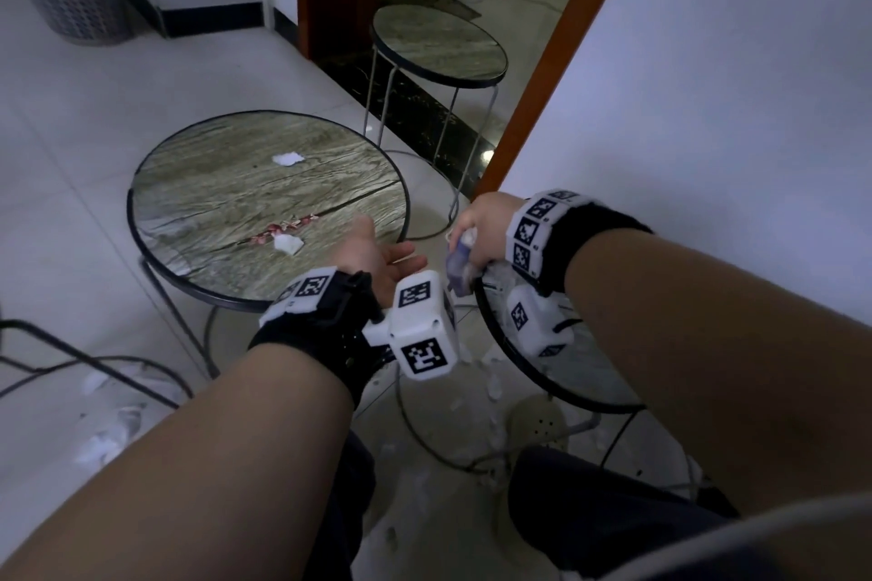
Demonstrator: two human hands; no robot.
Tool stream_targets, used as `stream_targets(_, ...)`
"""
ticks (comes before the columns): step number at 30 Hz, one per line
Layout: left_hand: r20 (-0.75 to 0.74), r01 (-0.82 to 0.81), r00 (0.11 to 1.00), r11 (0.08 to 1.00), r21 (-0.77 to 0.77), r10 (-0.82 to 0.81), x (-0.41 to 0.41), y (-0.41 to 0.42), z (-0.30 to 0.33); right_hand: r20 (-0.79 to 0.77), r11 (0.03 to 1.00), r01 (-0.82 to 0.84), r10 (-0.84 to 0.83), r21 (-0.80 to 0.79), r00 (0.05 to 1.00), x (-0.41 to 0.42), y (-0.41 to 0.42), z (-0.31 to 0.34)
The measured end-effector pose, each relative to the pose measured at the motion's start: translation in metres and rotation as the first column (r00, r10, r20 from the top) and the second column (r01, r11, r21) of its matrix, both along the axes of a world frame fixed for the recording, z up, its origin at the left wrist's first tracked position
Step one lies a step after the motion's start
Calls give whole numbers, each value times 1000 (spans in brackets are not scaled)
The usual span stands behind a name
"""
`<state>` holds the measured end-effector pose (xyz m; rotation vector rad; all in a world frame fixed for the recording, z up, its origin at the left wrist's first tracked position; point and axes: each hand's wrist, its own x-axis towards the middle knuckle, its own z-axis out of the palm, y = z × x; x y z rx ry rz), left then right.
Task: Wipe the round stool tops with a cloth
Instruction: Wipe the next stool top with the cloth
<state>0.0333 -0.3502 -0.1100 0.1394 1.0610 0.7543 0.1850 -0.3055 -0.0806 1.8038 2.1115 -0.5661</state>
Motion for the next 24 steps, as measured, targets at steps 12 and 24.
stream_targets(12,-13,59,998,998,15,-59,15,12,6,71,1000,0,1,-3,997,15,38,7)
stream_targets(24,-6,31,999,999,8,-31,33,19,12,-127,999,45,-45,-8,991,49,42,6)
